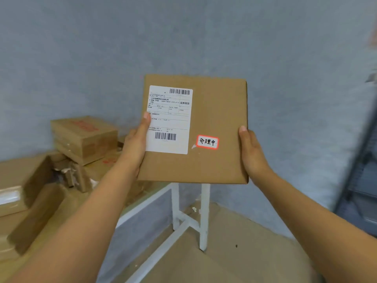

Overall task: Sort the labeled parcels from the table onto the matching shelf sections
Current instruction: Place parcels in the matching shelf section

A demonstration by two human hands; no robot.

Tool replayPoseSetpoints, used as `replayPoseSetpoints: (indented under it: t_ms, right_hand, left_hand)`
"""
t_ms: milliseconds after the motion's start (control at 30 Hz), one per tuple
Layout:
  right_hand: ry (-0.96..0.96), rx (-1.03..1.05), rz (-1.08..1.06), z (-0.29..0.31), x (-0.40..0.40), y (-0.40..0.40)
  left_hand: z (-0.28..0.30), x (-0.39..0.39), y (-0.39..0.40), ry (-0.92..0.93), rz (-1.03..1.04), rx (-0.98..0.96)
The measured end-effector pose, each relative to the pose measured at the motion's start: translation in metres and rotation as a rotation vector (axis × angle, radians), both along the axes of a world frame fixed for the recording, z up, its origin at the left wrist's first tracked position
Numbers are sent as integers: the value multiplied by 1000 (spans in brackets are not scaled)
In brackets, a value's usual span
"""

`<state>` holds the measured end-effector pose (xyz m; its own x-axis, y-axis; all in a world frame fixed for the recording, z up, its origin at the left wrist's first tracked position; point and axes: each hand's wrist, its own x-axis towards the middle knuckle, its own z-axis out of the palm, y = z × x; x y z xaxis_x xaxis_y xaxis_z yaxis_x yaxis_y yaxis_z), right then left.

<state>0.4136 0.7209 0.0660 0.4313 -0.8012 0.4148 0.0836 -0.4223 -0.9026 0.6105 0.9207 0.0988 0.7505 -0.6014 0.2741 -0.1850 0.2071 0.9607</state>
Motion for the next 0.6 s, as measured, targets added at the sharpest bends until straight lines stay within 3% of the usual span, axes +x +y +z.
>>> replayPoseSetpoints:
  t_ms: [133,600]
  right_hand:
    - [11,16,-138,-1,-93,-53]
    - [22,114,-575,-19,-292,-203]
  left_hand:
    - [-7,-67,-85,17,-210,-8]
    - [-15,-213,-356,25,-523,80]
